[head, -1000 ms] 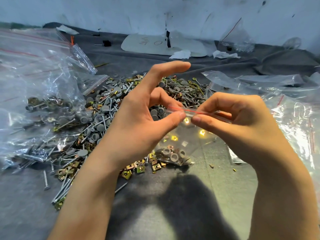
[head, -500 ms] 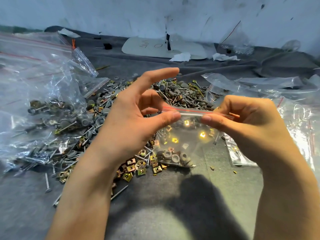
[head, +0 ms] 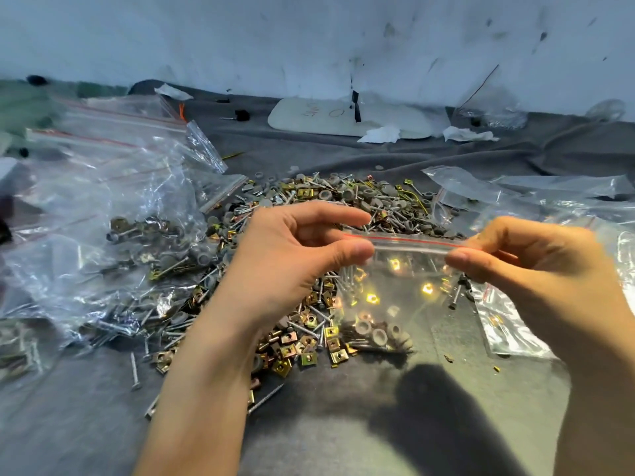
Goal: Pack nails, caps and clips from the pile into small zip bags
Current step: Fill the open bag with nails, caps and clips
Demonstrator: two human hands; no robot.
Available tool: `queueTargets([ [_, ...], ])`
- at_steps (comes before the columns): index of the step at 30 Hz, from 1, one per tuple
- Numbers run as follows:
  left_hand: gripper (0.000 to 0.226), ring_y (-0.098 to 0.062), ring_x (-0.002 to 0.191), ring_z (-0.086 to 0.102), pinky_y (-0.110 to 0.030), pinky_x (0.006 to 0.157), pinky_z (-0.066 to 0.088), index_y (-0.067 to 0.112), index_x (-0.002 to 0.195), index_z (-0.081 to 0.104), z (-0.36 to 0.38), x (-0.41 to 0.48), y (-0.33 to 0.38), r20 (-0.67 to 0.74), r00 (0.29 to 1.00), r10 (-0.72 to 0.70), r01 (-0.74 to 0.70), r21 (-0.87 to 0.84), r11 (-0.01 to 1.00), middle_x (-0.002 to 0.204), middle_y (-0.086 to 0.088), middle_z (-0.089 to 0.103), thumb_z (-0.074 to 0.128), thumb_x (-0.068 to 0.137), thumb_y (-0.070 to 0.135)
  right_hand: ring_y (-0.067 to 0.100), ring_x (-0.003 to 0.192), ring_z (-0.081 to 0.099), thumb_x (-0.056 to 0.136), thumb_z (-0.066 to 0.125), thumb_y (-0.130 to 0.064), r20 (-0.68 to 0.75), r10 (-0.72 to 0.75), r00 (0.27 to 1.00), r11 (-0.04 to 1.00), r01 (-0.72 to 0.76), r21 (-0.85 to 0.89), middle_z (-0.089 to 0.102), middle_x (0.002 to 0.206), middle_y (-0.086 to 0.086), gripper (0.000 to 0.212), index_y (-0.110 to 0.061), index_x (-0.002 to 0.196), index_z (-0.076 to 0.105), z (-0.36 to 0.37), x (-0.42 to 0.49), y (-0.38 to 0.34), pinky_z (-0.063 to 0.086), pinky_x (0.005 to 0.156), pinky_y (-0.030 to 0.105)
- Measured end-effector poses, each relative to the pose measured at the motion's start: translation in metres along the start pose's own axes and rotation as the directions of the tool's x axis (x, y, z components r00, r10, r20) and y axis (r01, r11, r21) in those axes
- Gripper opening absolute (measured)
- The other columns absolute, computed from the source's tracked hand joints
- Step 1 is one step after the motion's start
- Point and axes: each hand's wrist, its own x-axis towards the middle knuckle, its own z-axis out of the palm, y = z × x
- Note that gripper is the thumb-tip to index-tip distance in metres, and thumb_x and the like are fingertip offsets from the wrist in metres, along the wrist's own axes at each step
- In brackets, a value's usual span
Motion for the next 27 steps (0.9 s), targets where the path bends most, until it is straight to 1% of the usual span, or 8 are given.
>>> queueTargets([
  [3, 0.03, -0.008, 0.074, 0.071, -0.014, 0.069, 0.053, 0.026, 0.096, 0.073, -0.002, 0.001, -0.002, -0.006, 1.0, 0.008, -0.008, 0.021, 1.0, 0.075, 0.003, 0.074, 0.075, 0.068, 0.017, 0.007, 0.054, 0.052, 0.063, 0.079, -0.039, 0.033, -0.001, 0.999, 1.0, 0.001, -0.014, 0.063, 0.057, -0.002, 0.019, -0.022, 0.067, 0.072, 0.004, 0.003, 0.003, 0.041, 0.052, 0.013],
  [6, 0.035, -0.005, 0.078, 0.068, -0.016, 0.073, 0.053, 0.033, 0.102, 0.071, -0.001, 0.002, -0.006, 0.031, 0.999, 0.017, -0.02, 0.1, 0.995, 0.08, 0.006, 0.073, 0.077, 0.077, 0.01, 0.012, 0.062, 0.054, 0.069, 0.076, -0.042, 0.08, -0.02, 0.997, 0.998, 0.025, -0.055, 0.063, 0.065, -0.001, 0.018, -0.025, 0.073, 0.074, 0.015, 0.006, 0.007, 0.041, 0.058, 0.019],
  [9, 0.041, -0.001, 0.084, 0.069, -0.014, 0.077, 0.053, 0.038, 0.105, 0.068, 0.004, 0.004, -0.009, 0.04, 0.998, 0.038, -0.045, 0.19, 0.981, 0.087, 0.013, 0.073, 0.077, 0.079, 0.007, 0.006, 0.062, 0.055, 0.068, 0.072, -0.035, 0.082, -0.067, 0.994, 0.995, 0.073, -0.072, 0.062, 0.065, -0.005, 0.012, -0.024, 0.072, 0.072, 0.024, 0.008, 0.005, 0.041, 0.058, 0.012],
  [14, 0.048, -0.007, 0.088, 0.071, -0.017, 0.082, 0.053, 0.036, 0.114, 0.068, 0.002, 0.003, -0.009, 0.073, 0.995, 0.067, -0.077, 0.137, 0.988, 0.089, 0.011, 0.074, 0.073, 0.082, 0.001, 0.009, 0.061, 0.057, 0.066, 0.072, -0.038, 0.061, -0.02, 0.998, 1.0, 0.021, -0.016, 0.068, 0.067, 0.0, 0.018, -0.023, 0.076, 0.074, 0.027, 0.008, 0.002, 0.043, 0.055, 0.013],
  [17, 0.041, -0.009, 0.091, 0.072, -0.017, 0.082, 0.053, 0.032, 0.114, 0.069, 0.002, 0.003, -0.008, 0.058, 0.995, 0.085, -0.089, 0.07, 0.994, 0.09, 0.004, 0.077, 0.074, 0.081, 0.008, 0.009, 0.077, 0.069, 0.064, 0.069, -0.041, 0.21, 0.079, 0.974, 0.996, -0.084, 0.018, 0.075, 0.082, -0.003, 0.026, -0.026, 0.084, 0.078, 0.025, 0.006, 0.003, 0.051, 0.069, 0.013],
  [20, 0.038, -0.012, 0.091, 0.073, -0.016, 0.082, 0.052, 0.027, 0.116, 0.068, -0.002, 0.003, -0.01, 0.081, 0.996, 0.035, -0.034, -0.01, 0.999, 0.091, 0.0, 0.077, 0.069, 0.08, 0.015, 0.009, 0.074, 0.069, 0.067, 0.064, -0.043, 0.317, 0.164, 0.934, 0.985, -0.173, 0.0, 0.075, 0.08, 0.002, 0.027, -0.026, 0.082, 0.079, 0.02, 0.005, 0.009, 0.052, 0.068, 0.015],
  [25, 0.054, -0.008, 0.111, 0.065, -0.032, 0.104, 0.047, 0.029, 0.135, 0.048, -0.011, 0.002, -0.009, 0.167, 0.986, -0.022, 0.015, 0.043, 0.999, 0.117, 0.01, 0.069, 0.059, 0.083, 0.024, 0.025, 0.069, 0.071, 0.075, 0.06, -0.04, 0.33, 0.213, 0.92, 0.962, -0.256, 0.094, 0.073, 0.077, 0.014, 0.033, -0.013, 0.084, 0.077, 0.023, 0.008, 0.014, 0.057, 0.063, 0.03],
  [27, 0.065, -0.007, 0.112, 0.064, -0.036, 0.103, 0.049, 0.03, 0.142, 0.042, -0.011, 0.002, -0.01, 0.169, 0.983, -0.075, 0.068, 0.051, 0.996, 0.123, 0.021, 0.064, 0.06, 0.079, 0.037, 0.03, 0.07, 0.071, 0.076, 0.06, -0.04, 0.264, 0.195, 0.944, 0.952, -0.248, 0.182, 0.073, 0.081, 0.015, 0.032, -0.015, 0.088, 0.077, 0.026, 0.009, 0.012, 0.059, 0.06, 0.033],
])
